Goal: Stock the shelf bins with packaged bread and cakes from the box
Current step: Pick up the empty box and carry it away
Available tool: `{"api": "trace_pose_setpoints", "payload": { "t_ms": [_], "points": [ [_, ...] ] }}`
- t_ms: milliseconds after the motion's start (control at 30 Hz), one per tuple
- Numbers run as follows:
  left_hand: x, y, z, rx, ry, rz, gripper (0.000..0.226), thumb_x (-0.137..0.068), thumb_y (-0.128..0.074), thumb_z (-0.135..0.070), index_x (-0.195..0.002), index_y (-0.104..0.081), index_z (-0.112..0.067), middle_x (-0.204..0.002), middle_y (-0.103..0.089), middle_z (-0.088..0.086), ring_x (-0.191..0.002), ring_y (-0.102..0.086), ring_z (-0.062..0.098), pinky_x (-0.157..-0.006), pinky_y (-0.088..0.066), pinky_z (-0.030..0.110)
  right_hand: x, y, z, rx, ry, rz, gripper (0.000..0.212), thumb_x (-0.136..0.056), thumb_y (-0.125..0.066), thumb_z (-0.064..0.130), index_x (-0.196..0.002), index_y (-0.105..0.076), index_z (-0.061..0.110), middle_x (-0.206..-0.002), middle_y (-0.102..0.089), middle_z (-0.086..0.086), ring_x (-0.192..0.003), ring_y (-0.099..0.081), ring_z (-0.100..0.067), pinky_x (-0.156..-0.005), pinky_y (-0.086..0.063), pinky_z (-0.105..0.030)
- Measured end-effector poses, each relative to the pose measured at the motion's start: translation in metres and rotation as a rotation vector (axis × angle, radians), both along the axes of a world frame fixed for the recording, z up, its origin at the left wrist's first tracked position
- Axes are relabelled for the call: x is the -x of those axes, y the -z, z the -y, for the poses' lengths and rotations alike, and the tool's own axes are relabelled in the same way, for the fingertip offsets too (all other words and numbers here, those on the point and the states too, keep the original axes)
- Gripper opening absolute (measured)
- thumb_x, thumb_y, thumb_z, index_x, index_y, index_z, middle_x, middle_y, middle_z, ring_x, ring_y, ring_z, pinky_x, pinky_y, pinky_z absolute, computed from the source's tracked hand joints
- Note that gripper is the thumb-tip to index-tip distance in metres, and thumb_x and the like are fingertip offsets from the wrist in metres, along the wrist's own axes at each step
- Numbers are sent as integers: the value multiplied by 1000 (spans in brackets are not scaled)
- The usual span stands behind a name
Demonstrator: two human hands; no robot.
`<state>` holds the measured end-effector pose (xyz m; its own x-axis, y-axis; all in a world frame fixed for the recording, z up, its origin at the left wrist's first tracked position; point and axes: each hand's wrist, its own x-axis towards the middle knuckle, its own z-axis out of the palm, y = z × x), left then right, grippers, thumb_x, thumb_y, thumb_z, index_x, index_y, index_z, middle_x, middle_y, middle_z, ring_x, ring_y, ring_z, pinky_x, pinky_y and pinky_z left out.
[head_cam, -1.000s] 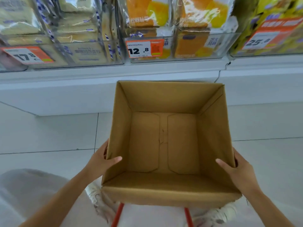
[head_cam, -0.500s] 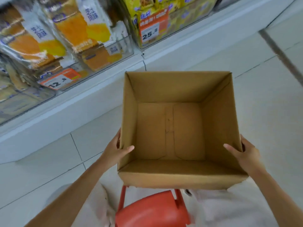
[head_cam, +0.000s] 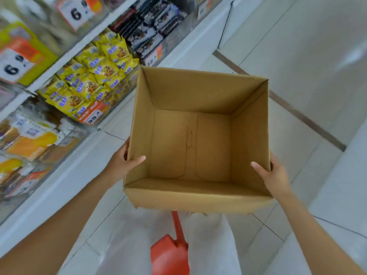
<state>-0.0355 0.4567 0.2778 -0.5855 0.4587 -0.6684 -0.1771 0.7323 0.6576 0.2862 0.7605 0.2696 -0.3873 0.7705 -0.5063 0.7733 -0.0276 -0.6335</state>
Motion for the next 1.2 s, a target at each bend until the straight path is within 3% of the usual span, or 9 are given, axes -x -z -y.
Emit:
{"api": "trace_pose_setpoints", "payload": {
  "t_ms": [167, 333, 567, 667, 767, 900, 1033, 1200],
  "points": [
    [37, -55, -47, -40, 115, 4, 70, -92, -66, -37, -152, -31, -34, -140, -54, -11, -126, -54, 10, -108, -44, 37, 3, -54, -15, -26, 110, 34, 49, -89, -63, 42, -125, -57, 9, -88, -64, 7, -88, -64, -23, -68, -45, -24],
    [71, -93, -104, -45, 216, -5, 75, -91, -69, -26, -154, -27, -31, -137, -54, -9, -121, -54, 12, -98, -44, 29, 12, -95, -26, -58, 223, 43, 42, -93, -62, 38, -125, -59, 12, -85, -65, 11, -73, -58, -3, -60, -41, -19],
    [111, -122, -214, -9, 382, -47, 67, -89, -71, -32, -147, -39, -22, -129, -58, -4, -121, -56, 20, -93, -46, 32, 18, -123, -59, -47, 404, -38, 48, -91, -66, 30, -134, -54, 15, -103, -66, 10, -97, -63, -12, -87, -49, -29],
    [115, -127, -280, -27, 457, -67, 74, -90, -70, -29, -152, -30, -21, -132, -49, -10, -124, -48, 14, -99, -42, 31, 13, -122, -94, -50, 464, -28, 57, -89, -66, 40, -140, -49, 20, -119, -66, 5, -110, -61, -15, -100, -49, -40],
    [121, -124, -357, -24, 518, -28, 82, -87, -72, -34, -154, -25, -27, -146, -46, -6, -131, -46, 17, -110, -39, 38, 8, -119, -146, -61, 515, -24, 57, -89, -66, 39, -140, -49, 22, -121, -66, 5, -111, -60, -16, -100, -48, -40],
    [117, -118, -473, -13, 569, 8, 90, -81, -75, -44, -155, -24, -32, -151, -43, -7, -137, -43, 18, -113, -37, 43, 2, -111, -248, -38, 554, -34, 54, -89, -67, 34, -138, -51, 19, -116, -67, 3, -108, -62, -19, -97, -50, -39],
    [107, -121, -588, -24, 570, 37, 83, -87, -72, -35, -155, -24, -31, -149, -45, -5, -134, -46, 18, -111, -40, 39, -5, -118, -363, -4, 547, -26, 48, -90, -67, 32, -134, -54, 20, -110, -67, 5, -107, -63, -20, -94, -49, -36],
    [112, -126, -721, -16, 555, 60, 92, -79, -75, -46, -154, -25, -32, -151, -44, -4, -137, -43, 19, -112, -39, 45, -4, -138, -508, -6, 509, 33, 61, -86, -68, 40, -141, -47, 23, -127, -63, 3, -118, -58, -20, -103, -46, -42]
  ]
}}
